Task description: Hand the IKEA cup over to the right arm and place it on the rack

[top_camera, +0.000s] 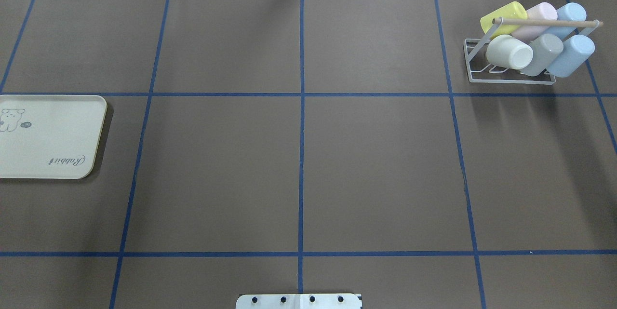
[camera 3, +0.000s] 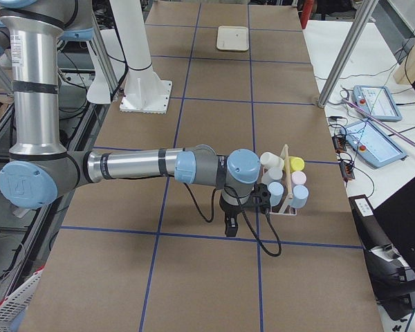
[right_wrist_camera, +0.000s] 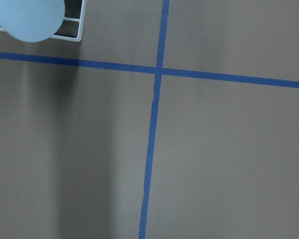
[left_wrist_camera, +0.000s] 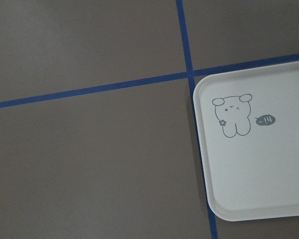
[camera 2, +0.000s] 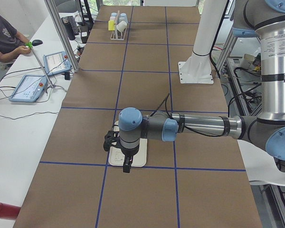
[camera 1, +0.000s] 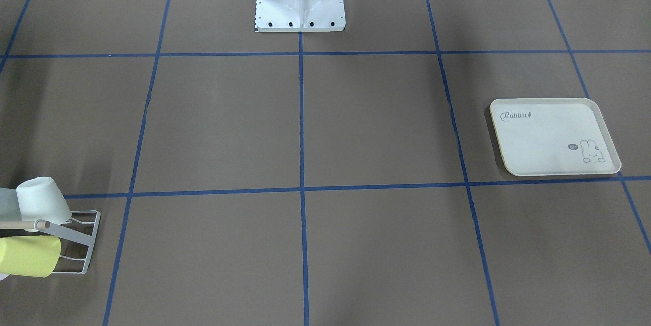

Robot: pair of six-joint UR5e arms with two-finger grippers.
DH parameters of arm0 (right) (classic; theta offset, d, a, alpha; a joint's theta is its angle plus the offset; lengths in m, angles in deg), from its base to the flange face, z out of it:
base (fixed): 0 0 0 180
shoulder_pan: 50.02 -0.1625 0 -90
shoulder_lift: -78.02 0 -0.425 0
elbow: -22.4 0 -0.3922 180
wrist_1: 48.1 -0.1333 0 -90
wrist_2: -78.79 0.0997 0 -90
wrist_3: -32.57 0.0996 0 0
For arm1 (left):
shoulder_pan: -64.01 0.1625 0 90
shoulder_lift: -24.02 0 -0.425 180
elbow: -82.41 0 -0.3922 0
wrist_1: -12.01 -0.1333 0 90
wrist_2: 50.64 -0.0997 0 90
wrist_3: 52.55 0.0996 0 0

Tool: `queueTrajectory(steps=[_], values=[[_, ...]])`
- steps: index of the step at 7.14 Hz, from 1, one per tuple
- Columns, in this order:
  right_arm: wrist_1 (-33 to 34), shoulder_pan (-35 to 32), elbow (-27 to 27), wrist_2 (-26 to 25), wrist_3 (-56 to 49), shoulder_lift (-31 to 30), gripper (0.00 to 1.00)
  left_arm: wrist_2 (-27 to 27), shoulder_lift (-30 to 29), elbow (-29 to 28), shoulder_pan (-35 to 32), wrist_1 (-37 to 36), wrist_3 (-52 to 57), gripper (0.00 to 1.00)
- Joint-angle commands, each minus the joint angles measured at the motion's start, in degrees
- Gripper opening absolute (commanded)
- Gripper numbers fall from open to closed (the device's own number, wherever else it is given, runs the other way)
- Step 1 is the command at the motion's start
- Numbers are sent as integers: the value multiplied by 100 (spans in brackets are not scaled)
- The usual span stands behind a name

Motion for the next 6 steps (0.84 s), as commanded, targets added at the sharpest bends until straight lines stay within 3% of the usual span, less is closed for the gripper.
queueTrajectory(steps=[1, 6], values=[[3, 0, -31, -9, -3, -46, 100, 7, -10, 41, 0, -10, -22, 100], [-435, -255, -276, 0, -3, -275, 100, 15, -98, 51, 0, -54, -13, 100]])
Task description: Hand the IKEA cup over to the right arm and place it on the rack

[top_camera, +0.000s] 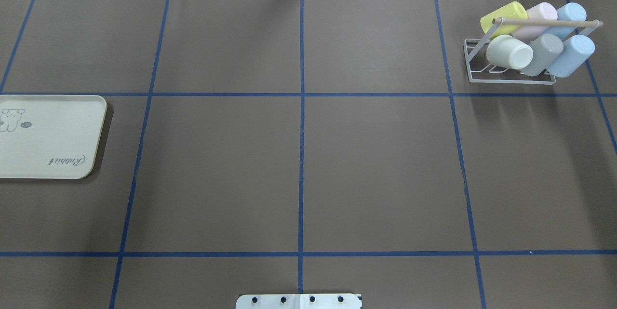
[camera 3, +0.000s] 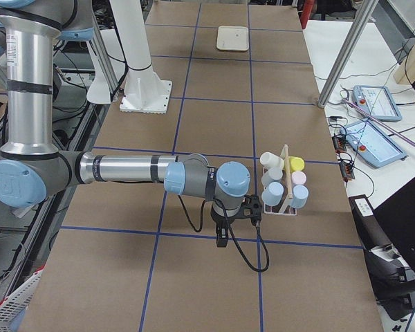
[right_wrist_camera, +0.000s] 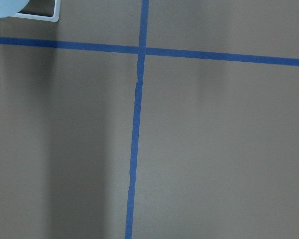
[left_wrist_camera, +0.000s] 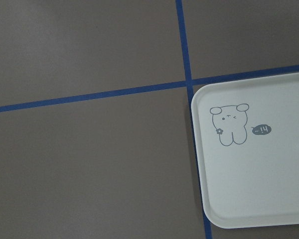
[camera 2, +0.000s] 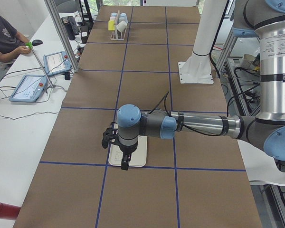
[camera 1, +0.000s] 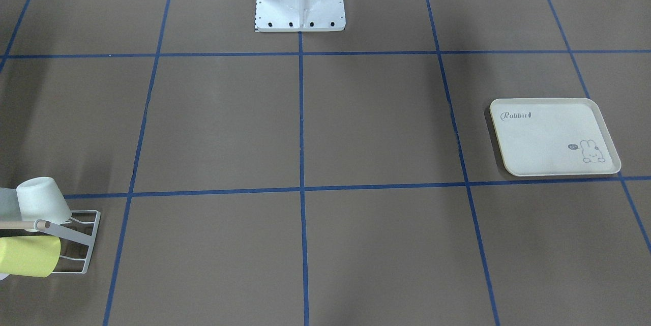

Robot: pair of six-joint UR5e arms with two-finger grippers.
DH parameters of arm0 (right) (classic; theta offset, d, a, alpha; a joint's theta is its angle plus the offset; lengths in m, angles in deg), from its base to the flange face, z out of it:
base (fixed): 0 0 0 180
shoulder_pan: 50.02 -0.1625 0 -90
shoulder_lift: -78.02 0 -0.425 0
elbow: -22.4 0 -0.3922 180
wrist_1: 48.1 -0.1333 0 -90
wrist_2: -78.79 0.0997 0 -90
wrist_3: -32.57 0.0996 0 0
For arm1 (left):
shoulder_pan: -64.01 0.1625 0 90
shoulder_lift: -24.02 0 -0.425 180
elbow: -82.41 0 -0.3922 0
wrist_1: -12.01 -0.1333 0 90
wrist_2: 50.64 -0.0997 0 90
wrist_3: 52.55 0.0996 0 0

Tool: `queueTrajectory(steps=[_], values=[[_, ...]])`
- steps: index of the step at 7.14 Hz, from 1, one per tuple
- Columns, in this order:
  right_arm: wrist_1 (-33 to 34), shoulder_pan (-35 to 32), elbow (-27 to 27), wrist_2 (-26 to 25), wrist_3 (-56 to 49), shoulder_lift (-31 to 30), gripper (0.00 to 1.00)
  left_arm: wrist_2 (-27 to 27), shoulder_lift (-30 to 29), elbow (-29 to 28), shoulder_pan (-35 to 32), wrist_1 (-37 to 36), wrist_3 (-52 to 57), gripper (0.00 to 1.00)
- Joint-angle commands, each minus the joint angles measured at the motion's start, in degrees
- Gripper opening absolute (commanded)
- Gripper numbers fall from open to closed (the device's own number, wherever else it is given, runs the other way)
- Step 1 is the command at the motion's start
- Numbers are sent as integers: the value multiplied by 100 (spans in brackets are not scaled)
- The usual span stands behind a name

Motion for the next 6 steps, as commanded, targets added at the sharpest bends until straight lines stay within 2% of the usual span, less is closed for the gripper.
queueTrajectory(steps=[1, 6], values=[[-161, -97, -122, 16, 1, 28, 100, 9, -15, -3, -3, -7, 3, 100], [-161, -123, -122, 33, 36, 45, 100, -8, -15, -91, 6, -15, -5, 100]])
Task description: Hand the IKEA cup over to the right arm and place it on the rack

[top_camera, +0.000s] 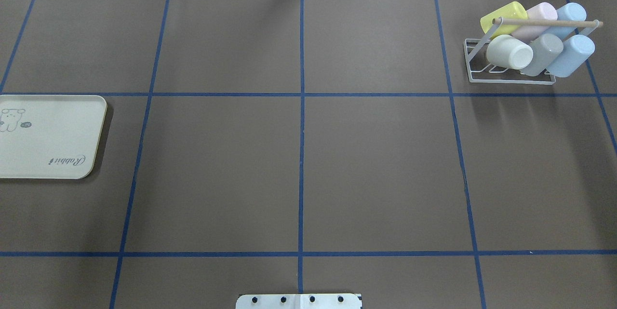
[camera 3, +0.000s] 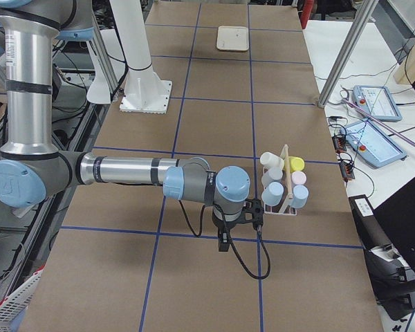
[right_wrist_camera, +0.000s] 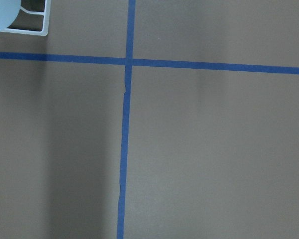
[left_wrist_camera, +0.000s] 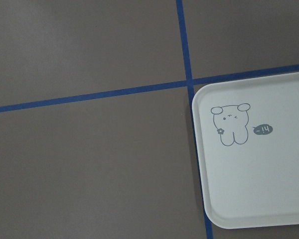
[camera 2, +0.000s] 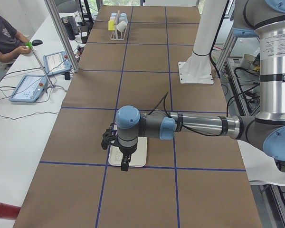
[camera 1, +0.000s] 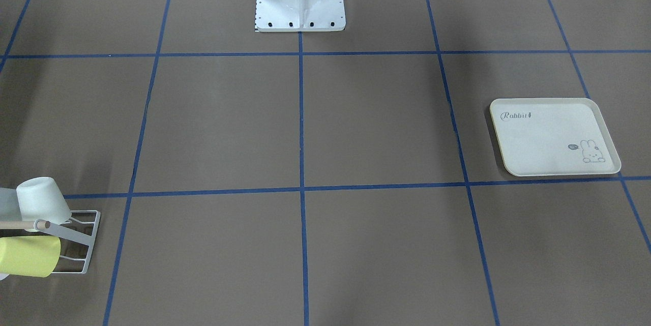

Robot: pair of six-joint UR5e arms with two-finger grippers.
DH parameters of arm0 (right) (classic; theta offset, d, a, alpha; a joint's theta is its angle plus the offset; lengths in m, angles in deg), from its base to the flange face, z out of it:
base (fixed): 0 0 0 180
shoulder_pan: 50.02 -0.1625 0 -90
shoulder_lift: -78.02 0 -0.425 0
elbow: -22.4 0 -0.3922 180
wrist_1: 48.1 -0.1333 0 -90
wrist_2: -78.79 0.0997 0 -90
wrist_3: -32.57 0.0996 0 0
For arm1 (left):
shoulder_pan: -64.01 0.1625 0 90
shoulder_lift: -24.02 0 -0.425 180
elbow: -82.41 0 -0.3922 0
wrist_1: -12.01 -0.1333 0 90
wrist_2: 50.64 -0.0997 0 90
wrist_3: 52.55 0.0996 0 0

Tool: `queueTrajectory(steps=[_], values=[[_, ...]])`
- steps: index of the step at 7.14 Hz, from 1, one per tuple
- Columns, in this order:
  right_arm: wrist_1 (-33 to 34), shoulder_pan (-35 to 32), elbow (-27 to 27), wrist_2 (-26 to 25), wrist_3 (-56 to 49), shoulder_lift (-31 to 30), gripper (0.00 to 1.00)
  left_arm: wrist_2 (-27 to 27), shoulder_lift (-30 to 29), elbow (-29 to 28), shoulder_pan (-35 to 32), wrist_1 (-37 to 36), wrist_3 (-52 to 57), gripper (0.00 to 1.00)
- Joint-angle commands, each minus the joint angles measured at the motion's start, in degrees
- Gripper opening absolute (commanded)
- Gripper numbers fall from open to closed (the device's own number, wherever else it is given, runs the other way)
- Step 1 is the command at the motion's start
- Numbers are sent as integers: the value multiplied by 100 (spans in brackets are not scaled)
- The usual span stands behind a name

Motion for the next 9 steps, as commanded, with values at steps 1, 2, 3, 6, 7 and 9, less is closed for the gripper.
queueTrajectory(steps=[1, 2, 3, 6, 7, 9], values=[[0, -14, 0, 1, 2, -3, 100, -10, -9, -11, 5, -14, -209, 100], [0, -23, 0, -8, 2, -3, 100, -10, -17, 6, 14, 4, -559, 100], [0, -40, 0, -8, 19, -3, 100, -1, -17, -3, 5, 12, -571, 100], [-9, -58, 8, -8, 371, -3, 100, -1, -9, -3, 14, 13, -571, 100], [-9, -58, 8, -8, 371, -3, 100, -1, -17, -3, 14, 13, -571, 100], [-9, -58, 8, -8, 371, -3, 100, -1, -17, -3, 14, 4, -571, 100]])
